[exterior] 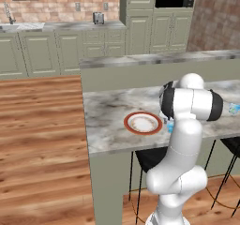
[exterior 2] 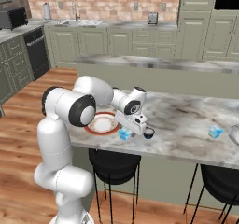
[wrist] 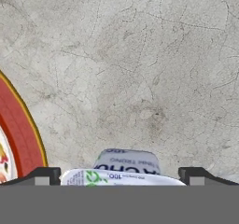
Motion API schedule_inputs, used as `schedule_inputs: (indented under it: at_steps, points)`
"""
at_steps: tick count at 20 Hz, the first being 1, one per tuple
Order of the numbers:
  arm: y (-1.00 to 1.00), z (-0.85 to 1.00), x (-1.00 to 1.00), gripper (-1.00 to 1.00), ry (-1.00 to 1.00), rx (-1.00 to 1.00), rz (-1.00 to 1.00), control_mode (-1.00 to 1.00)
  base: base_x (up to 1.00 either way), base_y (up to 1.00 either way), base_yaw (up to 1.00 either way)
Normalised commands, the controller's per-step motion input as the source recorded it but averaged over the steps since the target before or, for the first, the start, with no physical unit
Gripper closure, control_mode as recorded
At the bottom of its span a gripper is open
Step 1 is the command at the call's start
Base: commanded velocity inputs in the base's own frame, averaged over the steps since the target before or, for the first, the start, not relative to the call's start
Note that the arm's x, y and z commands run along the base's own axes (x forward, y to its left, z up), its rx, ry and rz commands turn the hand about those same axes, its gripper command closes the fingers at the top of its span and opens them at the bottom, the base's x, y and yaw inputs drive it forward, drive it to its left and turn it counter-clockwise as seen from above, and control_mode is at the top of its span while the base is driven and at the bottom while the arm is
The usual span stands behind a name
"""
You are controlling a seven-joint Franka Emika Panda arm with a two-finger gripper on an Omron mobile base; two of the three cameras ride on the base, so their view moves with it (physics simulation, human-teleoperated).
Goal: Place two yogurt containers on each plate.
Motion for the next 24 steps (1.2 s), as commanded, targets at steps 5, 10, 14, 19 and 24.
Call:
schedule_inputs:
  at_steps: [5,10,14,19,24]
  points:
    - [0.00,-0.06,-0.01,-1.00,0.00,0.00,0.01,-1.00,0.00,0.00,0.00]
    - [0.02,-0.07,0.00,-1.00,0.00,0.00,0.00,-1.00,0.00,0.00,0.00]
    - [0.11,-0.06,0.00,1.00,0.00,0.00,0.00,-1.00,0.00,0.00,0.00]
    - [0.19,-0.03,0.00,1.00,0.00,0.00,0.00,-1.00,0.00,0.00,0.00]
    - [0.12,0.15,0.00,1.00,-0.01,0.00,-0.04,-1.00,0.00,0.00,0.00]
